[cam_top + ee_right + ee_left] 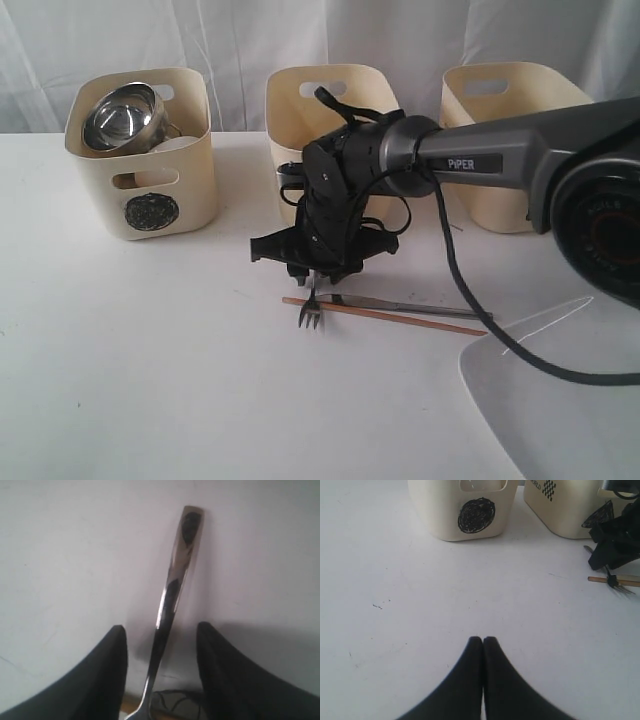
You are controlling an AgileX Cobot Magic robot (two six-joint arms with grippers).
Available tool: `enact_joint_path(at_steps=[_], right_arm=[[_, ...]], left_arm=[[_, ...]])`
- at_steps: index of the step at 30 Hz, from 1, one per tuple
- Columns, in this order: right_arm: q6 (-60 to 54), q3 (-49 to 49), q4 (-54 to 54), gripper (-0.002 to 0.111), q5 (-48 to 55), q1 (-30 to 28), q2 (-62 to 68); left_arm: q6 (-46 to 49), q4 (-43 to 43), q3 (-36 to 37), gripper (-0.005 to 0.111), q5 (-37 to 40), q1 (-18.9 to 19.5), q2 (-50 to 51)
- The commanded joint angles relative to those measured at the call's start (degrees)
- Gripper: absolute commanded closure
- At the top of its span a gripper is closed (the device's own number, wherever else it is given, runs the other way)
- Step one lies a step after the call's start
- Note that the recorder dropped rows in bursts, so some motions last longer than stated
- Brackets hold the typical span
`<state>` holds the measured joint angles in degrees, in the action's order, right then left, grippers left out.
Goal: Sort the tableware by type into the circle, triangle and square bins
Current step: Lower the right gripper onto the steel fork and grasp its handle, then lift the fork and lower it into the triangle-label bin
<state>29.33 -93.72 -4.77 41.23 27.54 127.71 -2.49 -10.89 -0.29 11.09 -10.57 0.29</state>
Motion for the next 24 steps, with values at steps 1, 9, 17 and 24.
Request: enact_joint_path(at_steps=[1,9,17,24], right_arm=[[-0.8,-0.4,0.9,0.066,0.1,0.1,0.8],[-1.1,-0.4,2.9,0.078,-0.2,0.8,1.9],[-2.3,-0.4,2.9,0.108,-0.6,1.0,1.8],[-5.6,0.1,3.5,0.108,0.4,1.8,-0.8]], left_arm=[[-0.1,-0.2,0.3,0.107,0.0,0.1,-0.3],[-0.1,-0.2,0.3,0.107,0.0,0.1,-0.3],[-0.1,-0.2,0.3,0.107,0.0,0.1,-0.3],[-0.1,-0.2,0.3,0.107,0.0,0.1,-0.3]])
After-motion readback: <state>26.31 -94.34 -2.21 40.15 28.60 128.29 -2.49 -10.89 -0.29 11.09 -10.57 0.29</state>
